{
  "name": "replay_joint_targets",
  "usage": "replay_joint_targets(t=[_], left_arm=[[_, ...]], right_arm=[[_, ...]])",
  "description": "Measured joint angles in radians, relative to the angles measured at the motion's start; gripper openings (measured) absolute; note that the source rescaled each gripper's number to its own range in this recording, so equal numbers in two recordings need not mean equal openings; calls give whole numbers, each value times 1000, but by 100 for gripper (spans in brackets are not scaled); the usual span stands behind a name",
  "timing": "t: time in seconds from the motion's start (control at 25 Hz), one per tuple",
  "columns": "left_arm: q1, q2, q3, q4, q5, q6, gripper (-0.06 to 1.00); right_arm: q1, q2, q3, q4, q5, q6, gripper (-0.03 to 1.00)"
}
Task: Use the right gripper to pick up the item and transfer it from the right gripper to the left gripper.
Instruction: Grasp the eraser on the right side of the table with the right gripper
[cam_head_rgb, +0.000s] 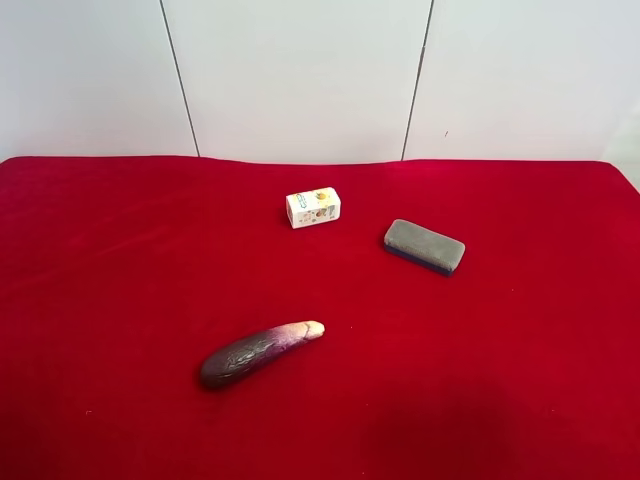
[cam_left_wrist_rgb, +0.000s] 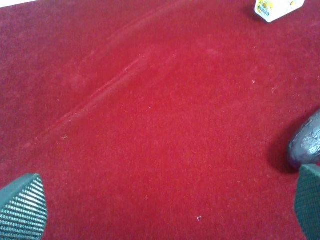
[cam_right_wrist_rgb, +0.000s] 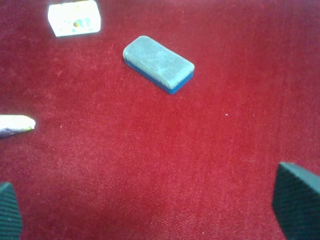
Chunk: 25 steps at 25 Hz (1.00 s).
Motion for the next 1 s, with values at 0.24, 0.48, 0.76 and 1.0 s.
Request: replay_joint_targets(t=[0.24,0.48,0.76,1.0], left_arm=[[0,0,0,0,0,0,100],[0,0,0,0,0,0,100],[0,0,0,0,0,0,100],[0,0,0,0,0,0,100]], right_arm=[[0,0,0,0,0,0,100],[0,0,0,0,0,0,100],[0,0,0,0,0,0,100],[0,0,0,0,0,0,100]])
